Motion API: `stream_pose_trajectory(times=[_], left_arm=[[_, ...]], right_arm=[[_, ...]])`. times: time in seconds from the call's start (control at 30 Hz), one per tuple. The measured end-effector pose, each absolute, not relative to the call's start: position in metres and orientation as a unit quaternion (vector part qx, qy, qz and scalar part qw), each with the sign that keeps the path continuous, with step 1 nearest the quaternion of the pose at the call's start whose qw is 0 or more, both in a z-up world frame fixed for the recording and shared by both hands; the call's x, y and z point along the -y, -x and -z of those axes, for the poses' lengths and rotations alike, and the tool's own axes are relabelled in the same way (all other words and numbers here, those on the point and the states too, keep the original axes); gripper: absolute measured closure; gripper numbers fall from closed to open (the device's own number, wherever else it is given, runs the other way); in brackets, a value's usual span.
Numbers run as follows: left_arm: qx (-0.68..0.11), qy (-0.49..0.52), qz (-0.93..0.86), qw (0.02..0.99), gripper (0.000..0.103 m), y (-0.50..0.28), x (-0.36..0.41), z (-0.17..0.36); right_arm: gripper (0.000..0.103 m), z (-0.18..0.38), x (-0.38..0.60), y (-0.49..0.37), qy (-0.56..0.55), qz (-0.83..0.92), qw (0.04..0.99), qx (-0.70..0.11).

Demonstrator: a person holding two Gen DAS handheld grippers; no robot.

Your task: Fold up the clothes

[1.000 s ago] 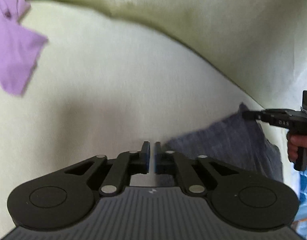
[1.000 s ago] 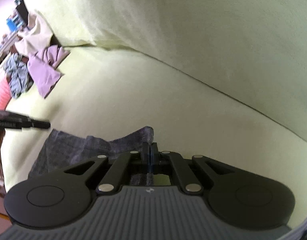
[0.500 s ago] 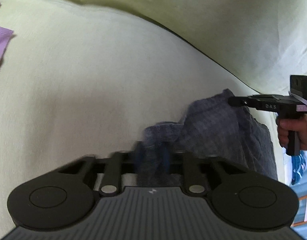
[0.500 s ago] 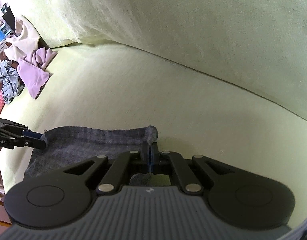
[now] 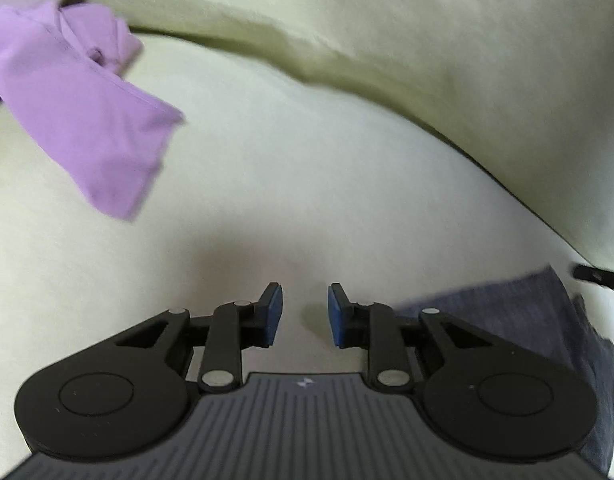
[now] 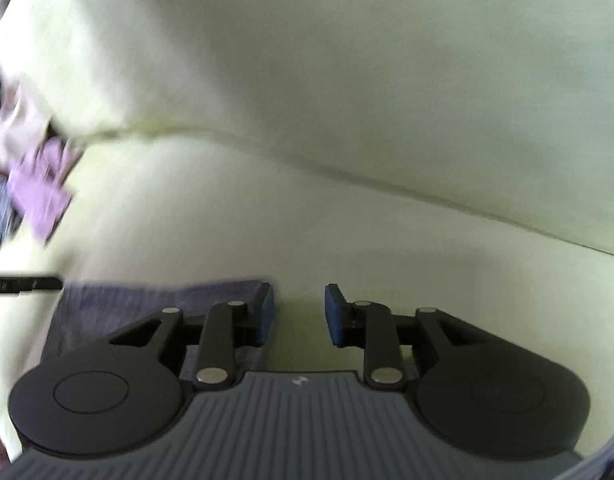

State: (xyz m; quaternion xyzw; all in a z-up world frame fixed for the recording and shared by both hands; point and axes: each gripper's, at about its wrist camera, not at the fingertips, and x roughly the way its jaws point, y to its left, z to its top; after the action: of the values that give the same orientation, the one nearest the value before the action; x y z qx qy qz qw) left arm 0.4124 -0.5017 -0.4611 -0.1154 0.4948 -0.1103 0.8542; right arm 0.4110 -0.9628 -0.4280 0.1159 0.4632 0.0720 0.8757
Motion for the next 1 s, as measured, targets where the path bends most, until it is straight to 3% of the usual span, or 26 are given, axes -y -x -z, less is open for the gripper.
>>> stream_pose_trajectory(times=[0.33,0.53,0.7,0.73,0.77,0.8,0.87,1.0], left_arm=[[-0.480,0.019,0.375,0.793,0.060,-0.417,0.679,0.430],[-0.481,-0.059,0.473,0.736,0.057,-0.437,0.811,0.456],[-0.511,-0.137,0.480,0.700,0.058,-0.447,0.856,0.474],[-0.514,-0.146,0.477,0.698,0.064,-0.446,0.859,0.472],[-0.517,-0.149,0.478,0.695,0.094,-0.442,0.858,0.472],[-0.519,-0.150,0.480,0.691,0.103,-0.438,0.856,0.472],[-0.507,-0.157,0.478,0.700,0.103,-0.440,0.856,0.471],[-0.469,-0.139,0.464,0.738,0.103,-0.442,0.853,0.468]], right_arm=[[0.077,0.405,1.061,-0.295,-0.149,0.093,0.859,-0.481],[0.070,0.418,1.125,-0.244,-0.207,0.148,0.842,-0.476],[0.070,0.436,1.147,-0.242,-0.231,0.148,0.843,-0.463],[0.070,0.437,1.147,-0.241,-0.234,0.147,0.843,-0.462],[0.070,0.440,1.148,-0.241,-0.236,0.143,0.843,-0.461],[0.073,0.443,1.150,-0.242,-0.238,0.139,0.844,-0.460],[0.101,0.443,1.153,-0.243,-0.229,0.133,0.848,-0.459],[0.102,0.431,1.158,-0.243,-0.194,0.128,0.861,-0.452]])
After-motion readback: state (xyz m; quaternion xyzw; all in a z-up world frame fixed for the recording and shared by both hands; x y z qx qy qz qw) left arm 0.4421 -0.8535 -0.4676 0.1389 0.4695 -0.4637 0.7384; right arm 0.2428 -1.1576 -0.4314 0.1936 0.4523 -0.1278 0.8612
